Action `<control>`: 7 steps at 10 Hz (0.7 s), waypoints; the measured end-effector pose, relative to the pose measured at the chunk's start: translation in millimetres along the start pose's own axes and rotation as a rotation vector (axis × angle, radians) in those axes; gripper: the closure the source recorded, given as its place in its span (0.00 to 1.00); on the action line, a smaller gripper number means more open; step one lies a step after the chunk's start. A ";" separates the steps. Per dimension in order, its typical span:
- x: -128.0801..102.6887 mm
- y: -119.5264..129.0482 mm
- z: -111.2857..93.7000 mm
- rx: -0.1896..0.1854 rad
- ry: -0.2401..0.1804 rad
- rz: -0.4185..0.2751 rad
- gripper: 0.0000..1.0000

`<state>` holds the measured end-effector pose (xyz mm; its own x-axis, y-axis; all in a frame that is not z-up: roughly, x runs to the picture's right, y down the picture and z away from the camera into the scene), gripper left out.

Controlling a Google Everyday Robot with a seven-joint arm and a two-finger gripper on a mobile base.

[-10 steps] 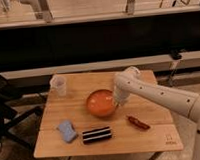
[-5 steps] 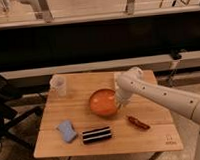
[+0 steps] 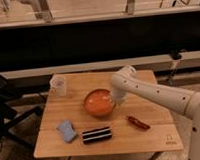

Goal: Drag the ceramic bowl in a circle

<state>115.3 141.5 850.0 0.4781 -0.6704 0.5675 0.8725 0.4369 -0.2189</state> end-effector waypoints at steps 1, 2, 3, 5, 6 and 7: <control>5.0 8.7 -1.1 0.001 -0.001 0.023 0.99; 9.5 15.3 -0.4 0.002 -0.002 0.041 0.99; 13.6 22.2 -0.3 0.004 -0.004 0.052 0.99; 15.7 25.4 0.4 0.005 -0.007 0.067 0.99; 12.6 19.3 -0.2 0.006 -0.008 0.072 0.99; 8.7 11.9 -0.6 0.002 -0.009 0.064 0.99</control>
<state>129.9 140.5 851.9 0.5317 -0.6358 0.5594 0.8400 0.4800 -0.2529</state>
